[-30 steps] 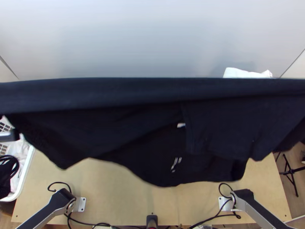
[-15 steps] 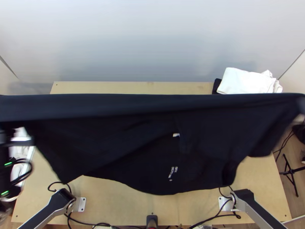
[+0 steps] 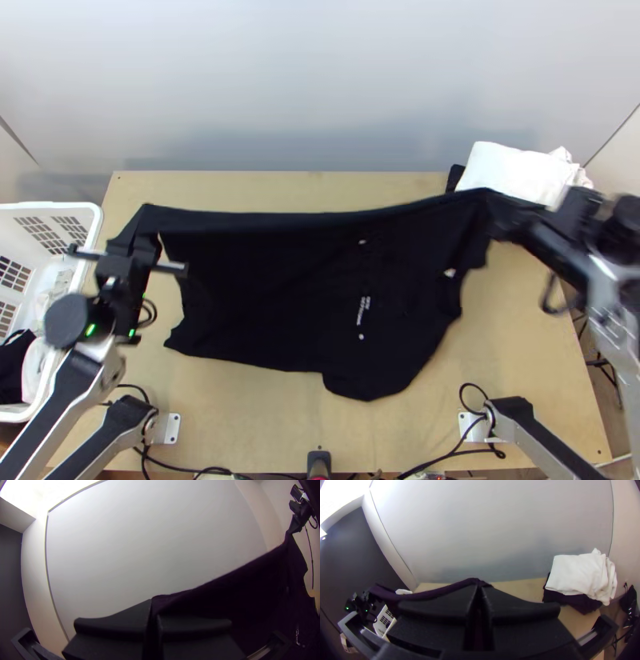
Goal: Fold the t-shirt
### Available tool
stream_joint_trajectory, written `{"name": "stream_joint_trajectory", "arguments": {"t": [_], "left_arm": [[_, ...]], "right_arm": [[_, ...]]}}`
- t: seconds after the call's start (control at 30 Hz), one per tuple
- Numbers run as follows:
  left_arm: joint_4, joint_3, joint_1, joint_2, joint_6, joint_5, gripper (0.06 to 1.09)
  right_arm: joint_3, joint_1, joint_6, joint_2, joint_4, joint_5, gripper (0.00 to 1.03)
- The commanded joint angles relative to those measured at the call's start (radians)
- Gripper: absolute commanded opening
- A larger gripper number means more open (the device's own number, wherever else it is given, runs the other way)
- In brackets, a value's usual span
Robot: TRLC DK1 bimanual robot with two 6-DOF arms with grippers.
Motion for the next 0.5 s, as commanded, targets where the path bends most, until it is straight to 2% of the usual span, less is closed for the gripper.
{"name": "stream_joint_trajectory", "arguments": {"t": [0.0,0.1,0.3,0.47], "left_arm": [[0.223,-0.061,0.261,0.316,-0.047,0.206,0.1],[0.31,-0.039,0.309,0.48,-0.049,0.249,0.1],[0.464,0.072,0.325,0.84,-0.016,0.252,0.1],[0.507,0.243,0.335,1.075,-0.013,0.246,0.1]], "right_arm": [[-0.204,0.005,-0.048,0.233,0.281,-0.003,0.03],[-0.218,0.018,-0.083,0.374,0.388,-0.003,0.03],[-0.166,0.028,-0.122,0.661,0.535,0.0,0.03],[-0.046,0.028,-0.146,0.859,0.615,0.04,0.03]]}}
